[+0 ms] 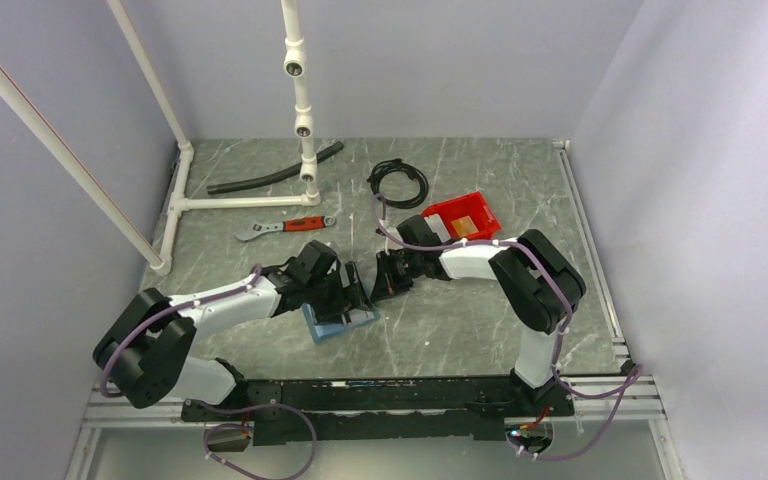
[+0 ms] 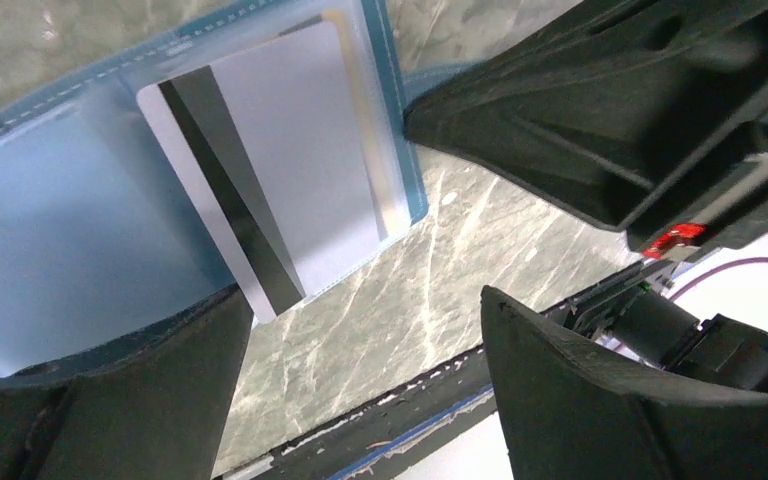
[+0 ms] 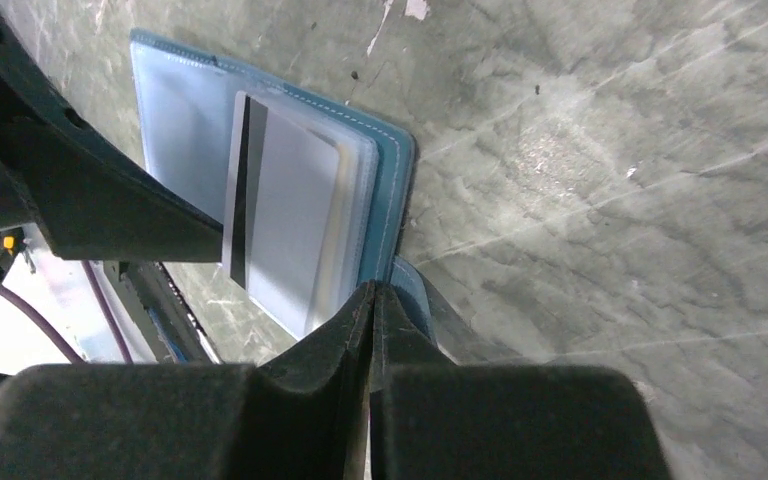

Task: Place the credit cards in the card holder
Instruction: Insert the credit card into the card holder.

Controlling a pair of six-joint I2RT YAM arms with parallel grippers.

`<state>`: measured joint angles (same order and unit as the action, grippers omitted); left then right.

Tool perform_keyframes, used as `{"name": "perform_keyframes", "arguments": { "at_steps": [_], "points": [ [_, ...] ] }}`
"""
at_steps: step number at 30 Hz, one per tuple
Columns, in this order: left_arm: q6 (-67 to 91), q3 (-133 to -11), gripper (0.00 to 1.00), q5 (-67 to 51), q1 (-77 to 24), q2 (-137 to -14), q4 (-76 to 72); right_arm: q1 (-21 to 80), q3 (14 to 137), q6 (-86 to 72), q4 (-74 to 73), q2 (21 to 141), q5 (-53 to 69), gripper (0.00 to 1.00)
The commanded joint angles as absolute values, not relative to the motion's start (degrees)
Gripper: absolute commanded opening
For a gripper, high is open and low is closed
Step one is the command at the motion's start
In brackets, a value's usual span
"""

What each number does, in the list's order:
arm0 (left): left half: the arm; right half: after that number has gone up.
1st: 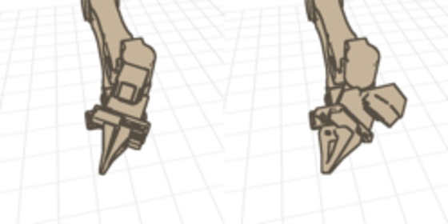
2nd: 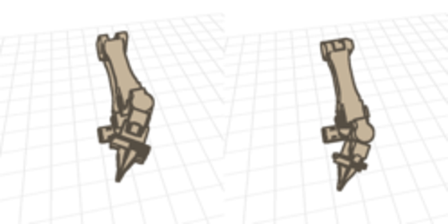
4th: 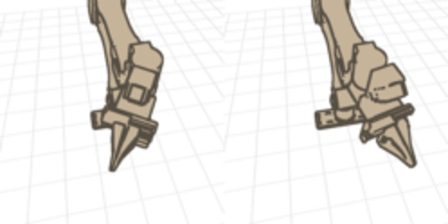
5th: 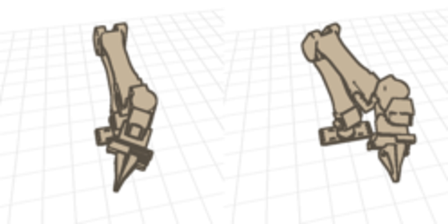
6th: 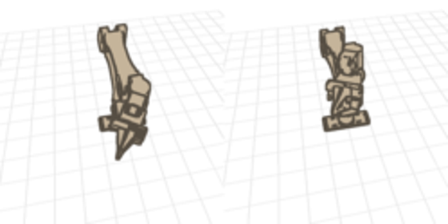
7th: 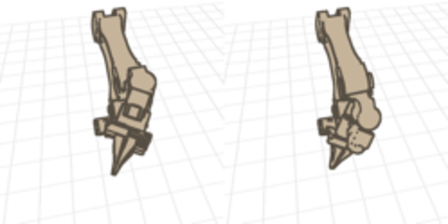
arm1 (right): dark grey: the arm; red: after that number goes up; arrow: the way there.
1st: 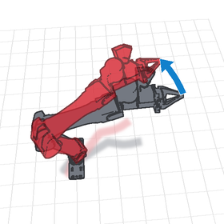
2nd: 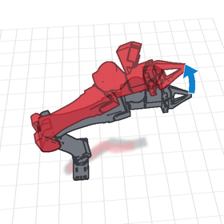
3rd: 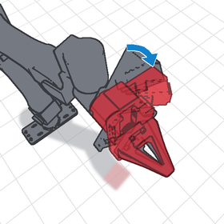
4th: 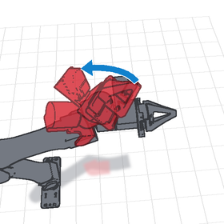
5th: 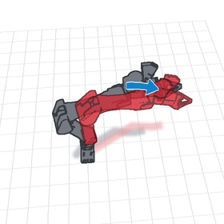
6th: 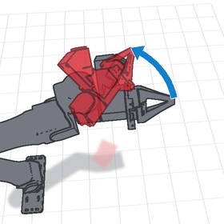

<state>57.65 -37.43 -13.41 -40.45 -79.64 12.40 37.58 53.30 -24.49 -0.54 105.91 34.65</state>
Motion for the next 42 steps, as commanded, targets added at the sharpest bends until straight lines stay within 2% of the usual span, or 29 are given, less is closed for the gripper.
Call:
{"name": "perform_keyframes", "arguments": {
  "at_steps": [1, 10, 16, 22, 25, 29, 35, 38, 42],
  "points": [
    [55.39, -39.02, 0.89, -8.20, -40.43, -76.62, 15.48, 38.41, 52.03, -24.79, -0.53, 105.38, 35.62, 0.04],
    [51.75, -45.10, 0.87, -10.78, -41.62, -84.51, 12.40, 38.41, 51.92, -25.63, -0.26, 105.21, 36.29, 0.02],
    [48.67, -51.09, 0.89, -5.68, -47.59, -85.88, 14.61, 38.41, 50.83, -27.47, 3.40, 106.32, 38.35, 0.01],
    [50.06, -45.96, 0.92, -5.39, -45.20, -81.94, 16.24, 38.32, 50.72, -26.37, 1.74, 105.13, 36.80, 0.01],
    [49.74, -44.97, 0.94, -5.19, -44.81, -78.97, 19.14, 37.92, 51.81, -24.39, -1.97, 103.28, 34.96, 0.05],
    [48.02, -45.71, 0.97, -6.26, -44.32, -74.82, 22.75, 36.76, 55.58, -20.77, -8.90, 98.94, 32.95, 0.20],
    [47.32, -44.97, 1.00, -10.69, -43.88, -68.08, 22.41, 31.06, 62.56, -13.97, -20.77, 90.32, 24.54, 0.65],
    [47.35, -43.32, 0.99, -12.58, -43.72, -65.64, 20.77, 25.56, 66.49, -10.17, -26.87, 89.57, 19.29, 0.81],
    [47.66, -40.91, 0.99, -15.80, -43.62, -63.39, 18.42, 17.29, 72.70, -6.03, -30.56, 94.35, 19.04, 0.90]
  ]
}}
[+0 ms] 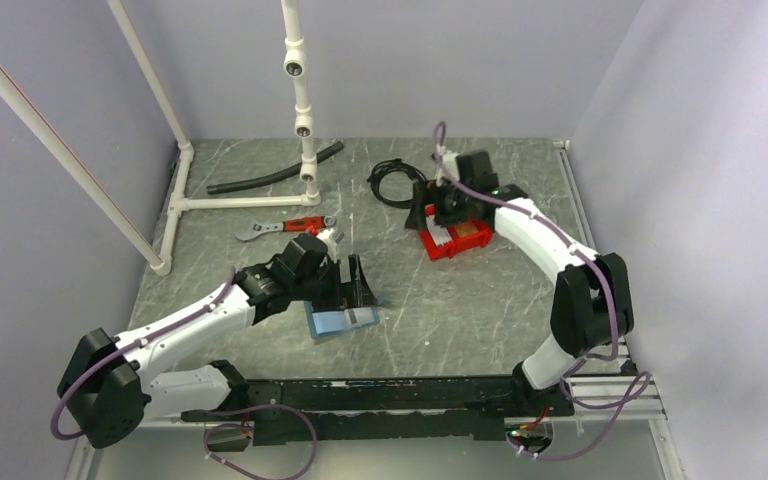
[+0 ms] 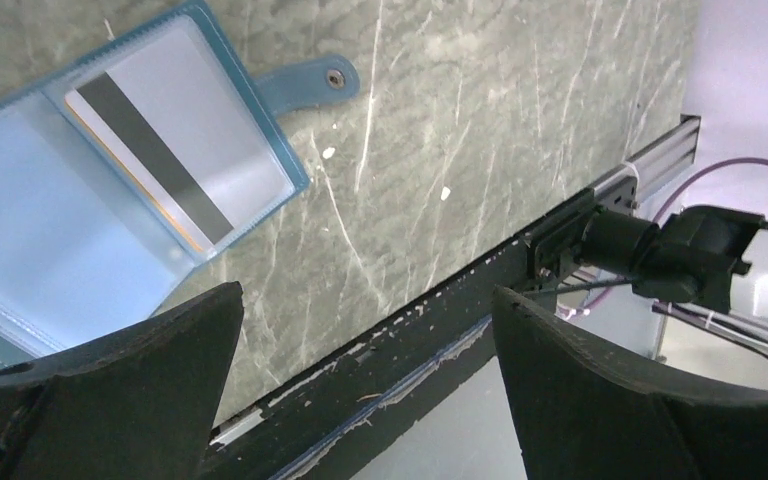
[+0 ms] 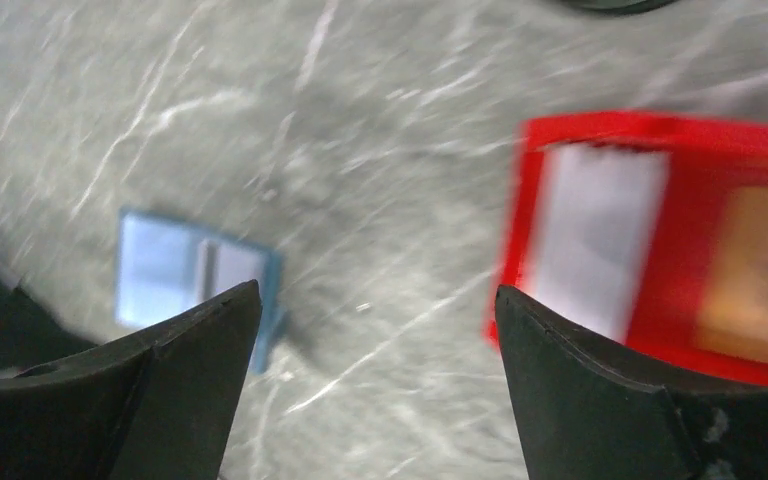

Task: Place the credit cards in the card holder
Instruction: Insert the credit card into the card holder, then pick up the credit card from the storage box.

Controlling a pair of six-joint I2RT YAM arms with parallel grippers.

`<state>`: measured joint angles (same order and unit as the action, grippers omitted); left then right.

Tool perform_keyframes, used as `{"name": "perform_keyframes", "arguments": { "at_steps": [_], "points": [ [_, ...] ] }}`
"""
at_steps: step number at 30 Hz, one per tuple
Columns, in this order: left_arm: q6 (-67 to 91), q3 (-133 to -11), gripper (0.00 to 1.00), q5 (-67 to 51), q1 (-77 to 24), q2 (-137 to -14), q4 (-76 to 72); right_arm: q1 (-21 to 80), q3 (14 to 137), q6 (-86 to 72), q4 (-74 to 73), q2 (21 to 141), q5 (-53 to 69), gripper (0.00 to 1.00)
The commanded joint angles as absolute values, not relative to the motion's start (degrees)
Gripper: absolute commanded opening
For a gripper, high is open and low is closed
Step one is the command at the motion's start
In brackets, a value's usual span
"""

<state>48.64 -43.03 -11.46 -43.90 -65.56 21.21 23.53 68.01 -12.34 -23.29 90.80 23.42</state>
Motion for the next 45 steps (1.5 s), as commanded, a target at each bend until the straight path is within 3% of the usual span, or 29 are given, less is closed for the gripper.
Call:
{"name": "perform_keyframes", "arguments": {
  "at_steps": [1, 7, 17, 26, 33, 45],
  "points": [
    [47.83, -40.35, 1.00, -16.60, -43.59, -62.81, 17.74, 15.60, 73.74, -5.38, -30.69, 95.95, 19.52, 0.91],
    [48.03, -38.25, 1.00, -18.36, -43.46, -58.87, 16.96, 11.07, 78.06, -4.97, -29.97, 103.94, 24.11, 0.99],
    [47.71, -36.31, 1.00, -18.56, -42.96, -55.77, 16.76, 10.72, 78.91, -7.29, -29.28, 108.45, 32.19, 0.95],
    [47.46, -36.39, 0.99, -18.98, -42.57, -55.72, 16.88, 8.70, 76.55, -9.57, -25.13, 106.03, 38.63, 0.71],
    [47.48, -36.30, 0.99, -19.07, -42.45, -55.89, 17.03, 7.39, 76.30, -10.63, -23.28, 106.86, 39.97, 0.44],
    [47.31, -36.17, 0.99, -17.61, -42.03, -56.00, 18.20, 7.18, 76.71, -9.90, -24.32, 104.25, 32.88, 0.09]
  ]
}}
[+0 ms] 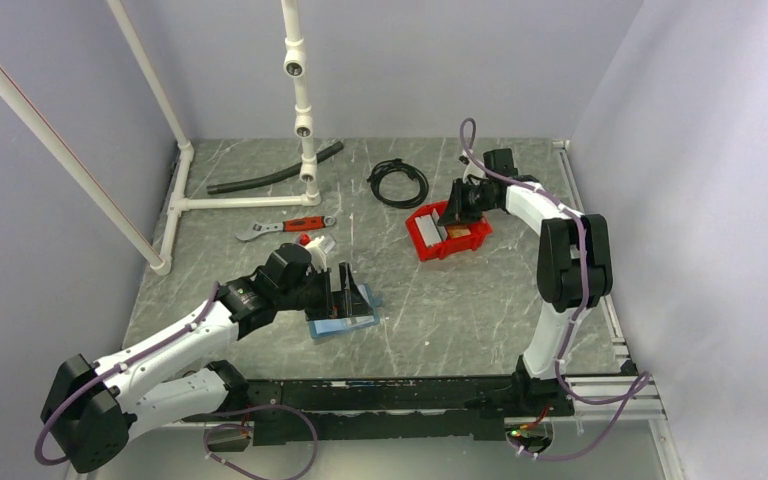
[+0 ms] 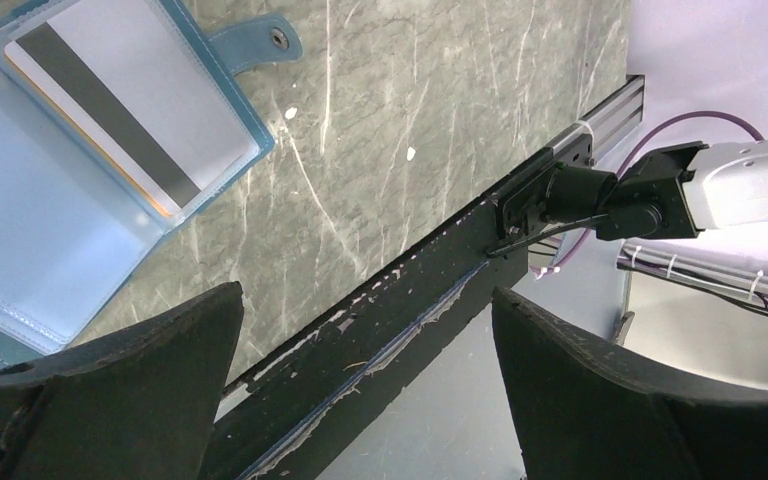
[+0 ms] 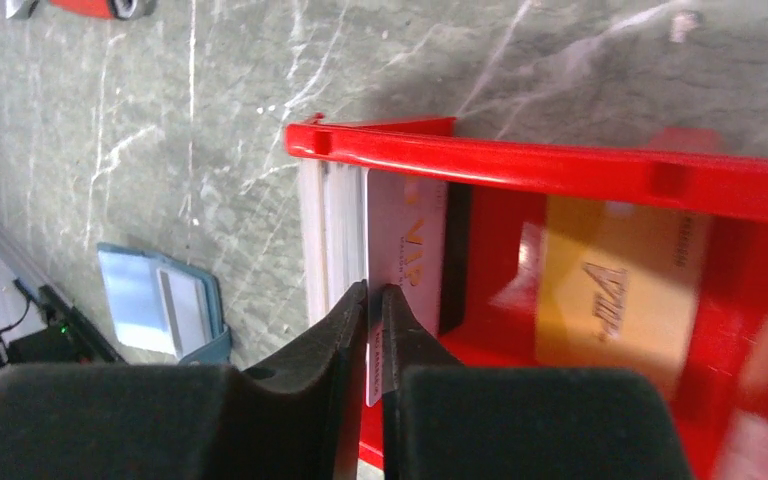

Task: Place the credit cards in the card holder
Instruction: Pick up the credit card from the storage box, then insert the credit card into the card holder.

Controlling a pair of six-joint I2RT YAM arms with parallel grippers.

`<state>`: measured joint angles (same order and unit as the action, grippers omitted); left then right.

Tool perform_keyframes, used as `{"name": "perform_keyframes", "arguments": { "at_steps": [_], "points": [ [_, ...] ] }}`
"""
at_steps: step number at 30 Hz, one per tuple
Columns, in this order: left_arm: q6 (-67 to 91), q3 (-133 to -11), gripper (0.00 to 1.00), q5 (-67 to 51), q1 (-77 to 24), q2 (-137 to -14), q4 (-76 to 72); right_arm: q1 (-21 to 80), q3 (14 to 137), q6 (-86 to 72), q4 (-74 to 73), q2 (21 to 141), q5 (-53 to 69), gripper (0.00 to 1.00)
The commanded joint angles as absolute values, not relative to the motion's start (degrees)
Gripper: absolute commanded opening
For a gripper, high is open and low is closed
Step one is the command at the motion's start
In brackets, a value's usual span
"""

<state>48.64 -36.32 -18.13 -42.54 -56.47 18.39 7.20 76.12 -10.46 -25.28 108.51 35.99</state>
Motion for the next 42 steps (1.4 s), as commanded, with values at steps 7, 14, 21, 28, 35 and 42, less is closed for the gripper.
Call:
{"name": "perform_keyframes", "arguments": {
  "at_steps": [7, 14, 21, 28, 35, 42],
  "points": [
    [48.78, -35.95, 1.00, -12.70, -40.96, -54.21, 22.98, 7.31, 76.90, -9.93, -24.44, 100.24, 24.50, 0.00],
    [53.57, -33.71, 0.99, -1.60, -38.29, -50.19, 31.58, 12.66, 74.93, -10.02, -25.58, 90.08, 10.82, 0.00],
    [52.40, -29.46, 0.90, -6.54, -31.95, -54.42, 29.27, 23.79, 66.49, -19.72, -18.79, 82.87, 21.82, 0.00],
    [50.92, -30.77, 0.70, -3.65, -31.65, -62.16, 30.93, 32.55, 56.63, -35.14, 1.58, 90.49, 43.12, 0.00],
    [52.16, -29.26, 0.46, -2.79, -31.64, -65.58, 28.96, 36.69, 51.71, -43.94, 15.91, 98.92, 47.78, 0.00],
    [53.35, -27.56, 0.40, -3.40, -31.64, -64.69, 27.54, 38.41, 51.05, -41.17, 13.15, 101.87, 44.23, 0.00]
  ]
}}
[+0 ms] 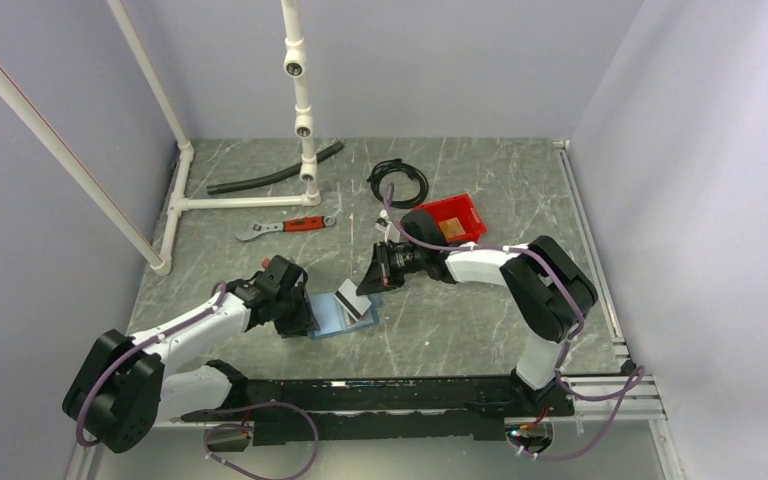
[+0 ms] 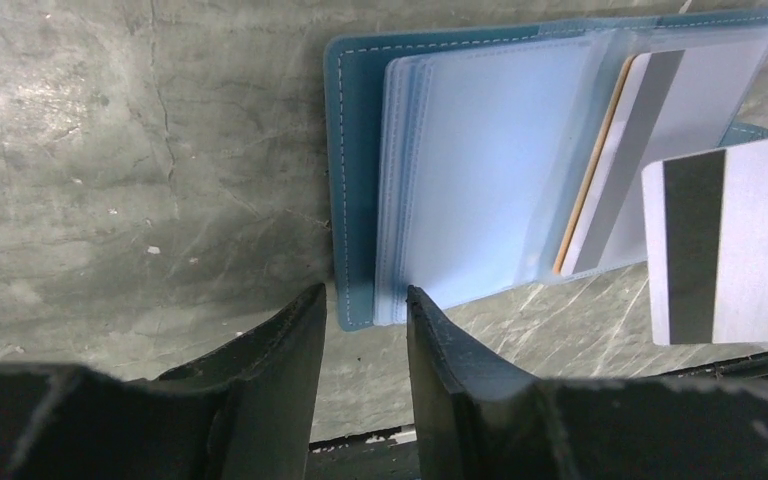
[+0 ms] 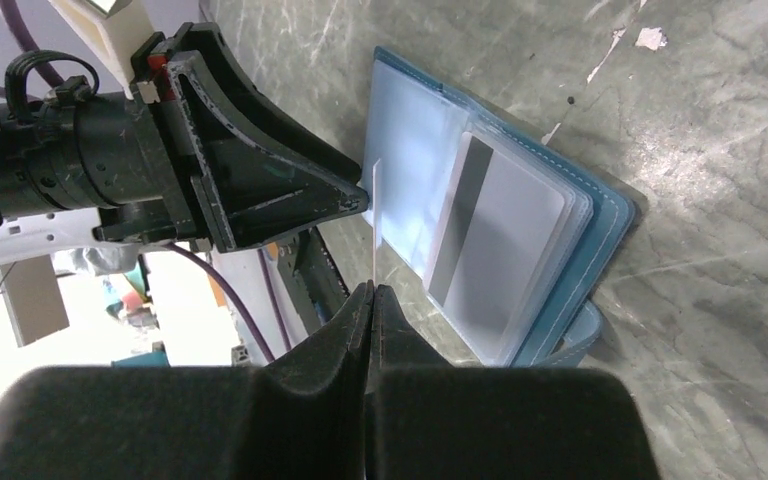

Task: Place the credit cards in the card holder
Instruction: Insert the credit card into the card holder.

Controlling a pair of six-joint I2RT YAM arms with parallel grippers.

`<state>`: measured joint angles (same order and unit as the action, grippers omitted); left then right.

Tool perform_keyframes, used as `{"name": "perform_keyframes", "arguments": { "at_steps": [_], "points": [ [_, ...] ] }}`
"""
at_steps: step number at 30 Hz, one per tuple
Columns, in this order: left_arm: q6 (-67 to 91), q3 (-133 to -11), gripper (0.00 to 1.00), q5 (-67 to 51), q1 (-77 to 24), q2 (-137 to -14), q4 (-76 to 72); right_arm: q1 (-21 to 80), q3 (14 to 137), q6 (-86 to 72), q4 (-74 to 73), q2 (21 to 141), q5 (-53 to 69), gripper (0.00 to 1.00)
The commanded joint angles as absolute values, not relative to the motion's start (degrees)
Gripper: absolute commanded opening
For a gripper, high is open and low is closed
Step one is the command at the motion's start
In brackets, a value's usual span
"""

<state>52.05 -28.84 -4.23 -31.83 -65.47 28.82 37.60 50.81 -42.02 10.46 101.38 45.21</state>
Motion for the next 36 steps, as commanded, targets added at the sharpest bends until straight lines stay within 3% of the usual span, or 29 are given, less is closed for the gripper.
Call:
{"name": "perform_keyframes", "arguments": {
  "at_steps": [1, 14, 36],
  "points": [
    [53.55, -27.32, 0.39, -3.47, -31.64, -64.42, 27.44, 38.70, 51.26, -40.16, 12.12, 102.06, 43.17, 0.00],
    [54.38, -25.81, 0.36, -5.54, -31.63, -62.10, 26.50, 40.46, 52.23, -36.07, 6.29, 103.86, 36.01, 0.00],
    [55.37, -24.29, 0.33, -7.90, -31.61, -60.83, 24.57, 41.92, 46.98, -43.82, 33.73, 110.99, 35.14, 0.00]
  ]
}}
